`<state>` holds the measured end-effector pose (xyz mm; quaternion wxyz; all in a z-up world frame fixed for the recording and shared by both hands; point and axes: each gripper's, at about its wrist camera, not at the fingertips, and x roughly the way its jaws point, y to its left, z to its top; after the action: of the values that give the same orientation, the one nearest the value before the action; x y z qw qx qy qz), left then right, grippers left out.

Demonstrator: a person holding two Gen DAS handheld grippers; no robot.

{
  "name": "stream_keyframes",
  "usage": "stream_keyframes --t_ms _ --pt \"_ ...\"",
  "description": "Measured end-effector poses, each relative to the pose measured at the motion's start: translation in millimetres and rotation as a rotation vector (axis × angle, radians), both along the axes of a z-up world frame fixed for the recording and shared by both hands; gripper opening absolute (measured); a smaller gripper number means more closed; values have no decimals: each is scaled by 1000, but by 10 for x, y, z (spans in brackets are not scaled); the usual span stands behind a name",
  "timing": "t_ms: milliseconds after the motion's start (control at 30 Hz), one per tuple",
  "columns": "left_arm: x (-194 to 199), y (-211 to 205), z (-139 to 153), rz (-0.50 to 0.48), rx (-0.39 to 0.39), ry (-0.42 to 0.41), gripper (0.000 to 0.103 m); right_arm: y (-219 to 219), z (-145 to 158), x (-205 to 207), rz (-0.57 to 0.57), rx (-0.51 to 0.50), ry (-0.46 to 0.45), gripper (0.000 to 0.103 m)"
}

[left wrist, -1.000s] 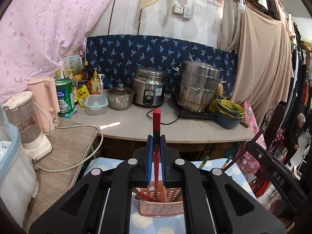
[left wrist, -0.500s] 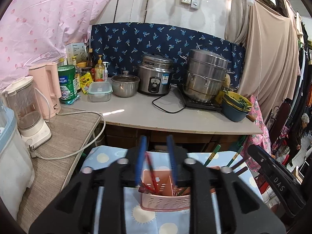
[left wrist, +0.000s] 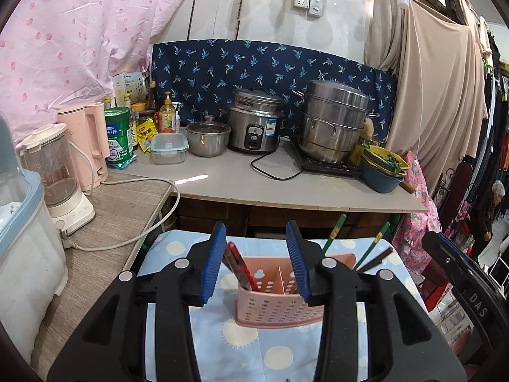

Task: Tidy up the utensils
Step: 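Lower both chopsticks into the pink basket and open both tools, then move both open tools back down to the last two chopsticks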

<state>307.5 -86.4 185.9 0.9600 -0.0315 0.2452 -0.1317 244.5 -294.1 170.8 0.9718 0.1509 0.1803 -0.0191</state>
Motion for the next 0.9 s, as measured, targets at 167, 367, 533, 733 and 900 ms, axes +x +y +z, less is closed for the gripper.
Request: stream_keyframes --t_ms 167,367,533,733,900 --pt "-238 64 -103 -2 22 17 38 87 -87 -285 12 -10 11 33" --pt "-542 144 -306 0 60 47 38 207 -277 -620 36 1 49 33" --pt "-761 206 -516 -6 70 93 38 309 -439 -871 38 -9 83 33" --pt "-1012 266 -712 -4 86 133 38 356 -632 -1151 34 -11 122 33" --pt "-1203 348 -890 -2 85 176 38 399 -822 -1357 38 -15 167 33"
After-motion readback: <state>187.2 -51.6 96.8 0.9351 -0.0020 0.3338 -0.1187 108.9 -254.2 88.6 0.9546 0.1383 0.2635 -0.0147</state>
